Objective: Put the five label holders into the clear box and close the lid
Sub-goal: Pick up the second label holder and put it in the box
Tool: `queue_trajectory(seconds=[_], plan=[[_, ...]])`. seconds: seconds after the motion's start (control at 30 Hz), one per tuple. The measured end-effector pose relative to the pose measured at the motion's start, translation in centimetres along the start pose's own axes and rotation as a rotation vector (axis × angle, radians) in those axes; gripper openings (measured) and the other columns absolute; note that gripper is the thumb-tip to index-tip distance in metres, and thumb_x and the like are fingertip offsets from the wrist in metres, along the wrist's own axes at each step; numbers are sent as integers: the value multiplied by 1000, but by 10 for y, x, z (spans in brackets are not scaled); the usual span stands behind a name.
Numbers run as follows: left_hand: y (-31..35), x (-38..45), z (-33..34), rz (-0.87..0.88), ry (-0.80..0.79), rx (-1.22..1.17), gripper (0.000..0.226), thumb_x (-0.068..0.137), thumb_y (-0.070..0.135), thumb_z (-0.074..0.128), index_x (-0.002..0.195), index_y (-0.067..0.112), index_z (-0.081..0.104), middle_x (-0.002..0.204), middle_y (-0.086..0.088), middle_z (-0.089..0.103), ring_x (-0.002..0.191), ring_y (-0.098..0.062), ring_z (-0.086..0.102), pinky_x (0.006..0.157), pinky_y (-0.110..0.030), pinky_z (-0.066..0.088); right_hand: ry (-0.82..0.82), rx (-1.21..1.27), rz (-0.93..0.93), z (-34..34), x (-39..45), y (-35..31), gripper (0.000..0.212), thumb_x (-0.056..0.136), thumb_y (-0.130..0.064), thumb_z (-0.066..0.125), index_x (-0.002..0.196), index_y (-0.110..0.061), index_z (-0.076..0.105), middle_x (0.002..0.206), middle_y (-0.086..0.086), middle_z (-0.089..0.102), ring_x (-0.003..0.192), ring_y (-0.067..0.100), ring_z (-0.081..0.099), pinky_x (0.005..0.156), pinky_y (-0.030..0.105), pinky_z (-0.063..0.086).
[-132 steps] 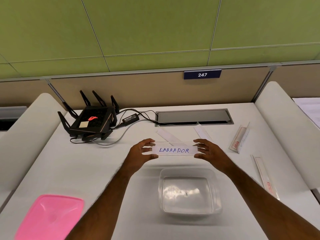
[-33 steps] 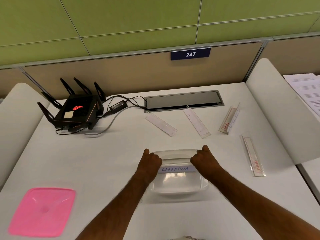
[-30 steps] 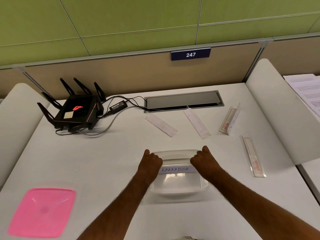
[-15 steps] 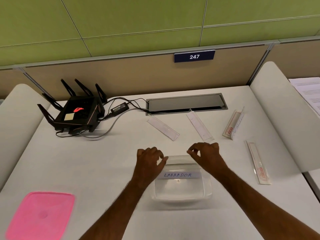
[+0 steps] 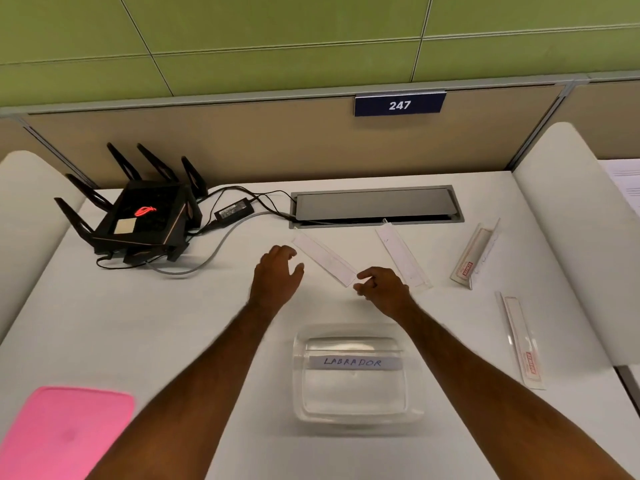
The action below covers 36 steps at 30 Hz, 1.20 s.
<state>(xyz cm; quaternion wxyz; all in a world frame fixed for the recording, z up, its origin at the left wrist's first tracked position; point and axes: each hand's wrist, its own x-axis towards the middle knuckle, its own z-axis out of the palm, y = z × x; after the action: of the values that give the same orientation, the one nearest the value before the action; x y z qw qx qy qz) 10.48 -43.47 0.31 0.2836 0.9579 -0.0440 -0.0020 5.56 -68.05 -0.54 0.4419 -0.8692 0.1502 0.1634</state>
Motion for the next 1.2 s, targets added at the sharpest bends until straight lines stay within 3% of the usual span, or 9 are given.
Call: queue_trajectory(seconds=[0.17,0.4,0.5,0.7,0.83,1.2], plan=[[1,38,10,-229,-132,-195,49,95,36,65,137,14,51,138,-8,56,124,-29,55,104,-44,47,-95,256,51,13,19,-2,34,89,-21,76,115,-3,64,85,15,78,74,23,70,88,46,56],[9,86,35,-400,-185,-272,75,94,47,64,154,15,32,157,-10,39,141,-30,41,112,-41,38,-85,360,120,24,41,-7,26,92,-24,73,112,-12,62,76,5,79,62,11,72,61,14,50],[10,99,44,-444,-173,-244,81,93,47,65,156,13,27,159,-12,33,142,-34,39,114,-45,39,-107,426,141,26,46,-8,26,92,-21,72,113,-10,61,79,9,79,69,18,75,65,19,53],[3,110,57,-508,-162,-183,78,91,50,66,151,12,33,153,-13,39,137,-37,44,108,-49,43,-136,589,173,30,54,-7,27,92,-11,72,110,5,61,90,25,76,74,25,76,71,33,63],[-2,111,59,-503,-151,-191,79,89,50,67,151,15,34,152,-12,40,136,-37,44,108,-51,44,-155,643,169,30,54,-6,26,92,-10,72,106,9,63,96,28,74,76,25,76,66,25,60],[-1,96,46,-560,-58,-440,68,83,30,78,138,11,43,140,-11,48,121,-27,53,88,-29,45,-99,705,159,24,44,-11,36,100,-24,61,108,10,63,102,26,74,87,33,75,65,22,60]])
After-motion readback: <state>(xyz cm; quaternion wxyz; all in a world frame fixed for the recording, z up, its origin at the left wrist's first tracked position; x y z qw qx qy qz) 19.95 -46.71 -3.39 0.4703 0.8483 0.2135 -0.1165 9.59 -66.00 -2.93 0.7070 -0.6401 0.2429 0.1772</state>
